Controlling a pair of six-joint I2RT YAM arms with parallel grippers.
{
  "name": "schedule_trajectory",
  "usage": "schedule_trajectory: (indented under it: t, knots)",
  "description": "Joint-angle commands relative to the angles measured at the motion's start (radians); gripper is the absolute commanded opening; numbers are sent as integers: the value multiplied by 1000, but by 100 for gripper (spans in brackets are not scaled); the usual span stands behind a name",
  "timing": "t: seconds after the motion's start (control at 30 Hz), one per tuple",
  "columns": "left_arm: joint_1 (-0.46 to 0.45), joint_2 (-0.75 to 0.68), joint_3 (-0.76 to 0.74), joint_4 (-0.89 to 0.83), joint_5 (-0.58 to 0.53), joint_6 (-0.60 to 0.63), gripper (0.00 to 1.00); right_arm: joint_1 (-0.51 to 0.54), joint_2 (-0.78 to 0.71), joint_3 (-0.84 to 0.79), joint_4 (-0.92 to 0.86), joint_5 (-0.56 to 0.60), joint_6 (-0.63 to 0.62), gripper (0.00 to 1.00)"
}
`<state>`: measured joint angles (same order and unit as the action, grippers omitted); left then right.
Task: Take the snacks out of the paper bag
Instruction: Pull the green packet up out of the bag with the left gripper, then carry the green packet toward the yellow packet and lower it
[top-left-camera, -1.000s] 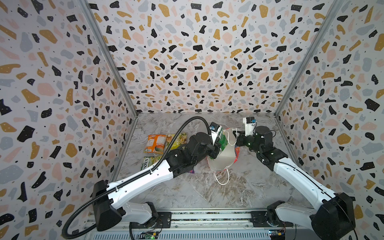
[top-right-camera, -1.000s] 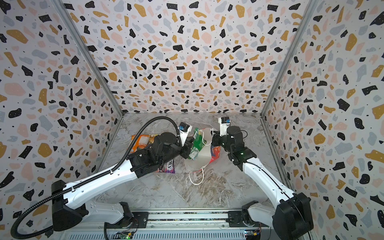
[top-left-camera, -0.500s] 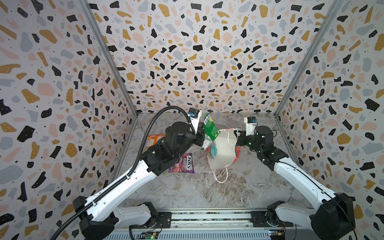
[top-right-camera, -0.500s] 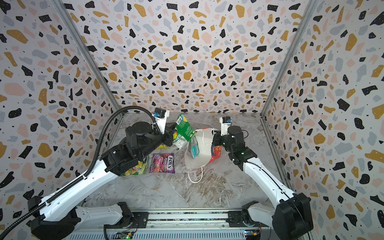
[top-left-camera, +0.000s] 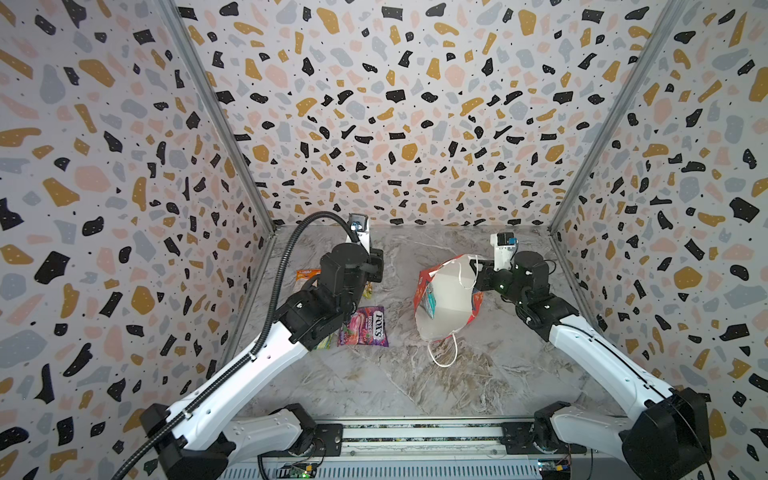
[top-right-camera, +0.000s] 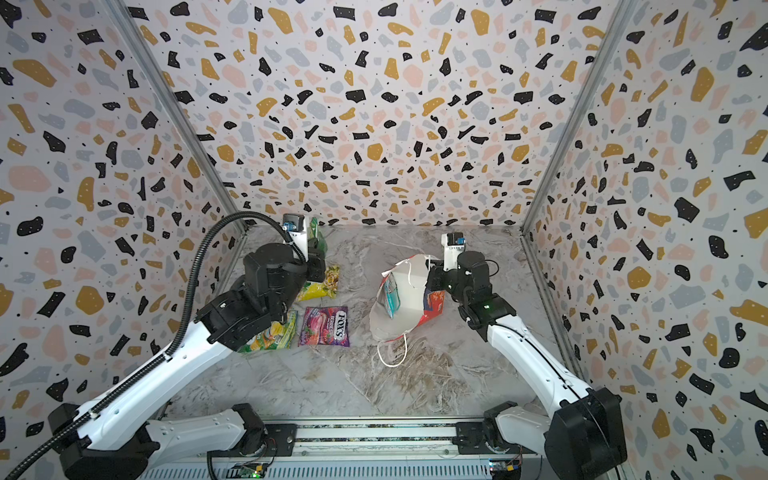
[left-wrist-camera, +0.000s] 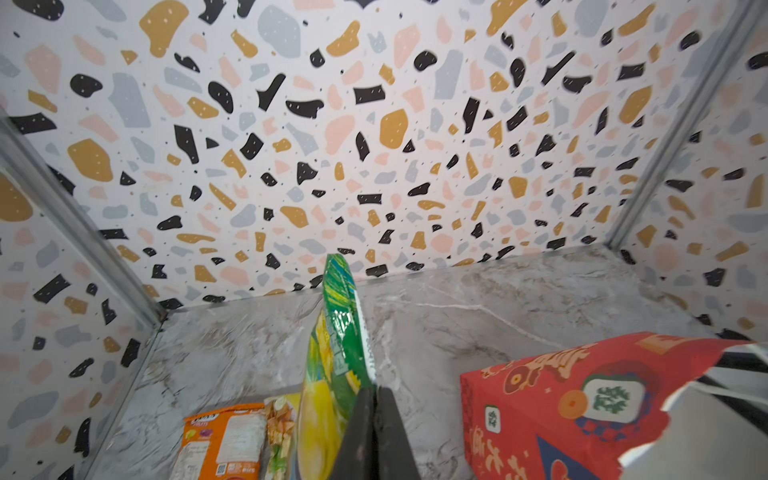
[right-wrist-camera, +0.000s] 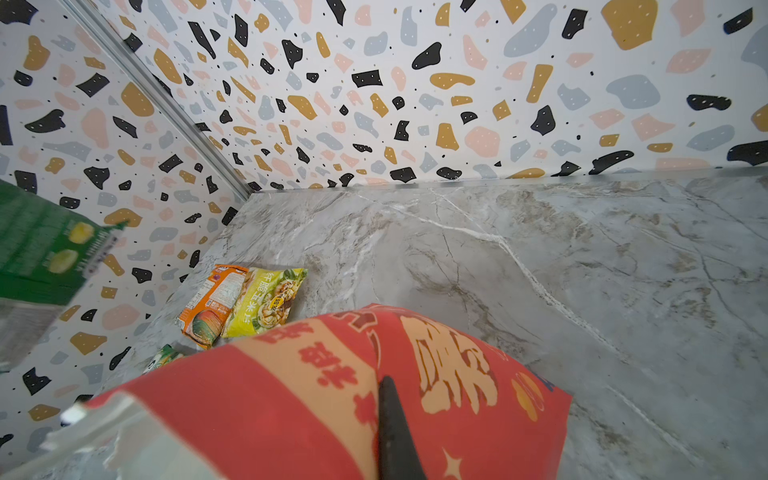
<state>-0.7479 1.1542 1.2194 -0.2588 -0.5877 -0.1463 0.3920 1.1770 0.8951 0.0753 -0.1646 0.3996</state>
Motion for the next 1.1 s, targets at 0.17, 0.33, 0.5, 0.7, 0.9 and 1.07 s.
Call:
schedule_trajectory:
  t: [0.17, 0.33, 0.5, 0.7, 0.9, 1.07]
  knots:
    - [4, 109, -144, 243, -156, -16, 0, -9, -24, 16, 51, -15, 13, 0]
    - [5, 228, -135, 269, -200, -57, 0, -10, -22, 8, 62, -21, 15, 0]
    - [6, 328, -121, 313, -210, -86, 0, -12, -24, 4, 65, -25, 15, 0]
    - [7, 443, -78, 327, -254, -101, 0, -12, -26, 3, 63, -27, 14, 0]
    - [9, 560, -20, 308, -292, -119, 0, -16, -33, 0, 63, -27, 15, 0]
    - [9, 632, 2, 315, -328, -116, 0, -19, -37, -3, 67, -33, 16, 0]
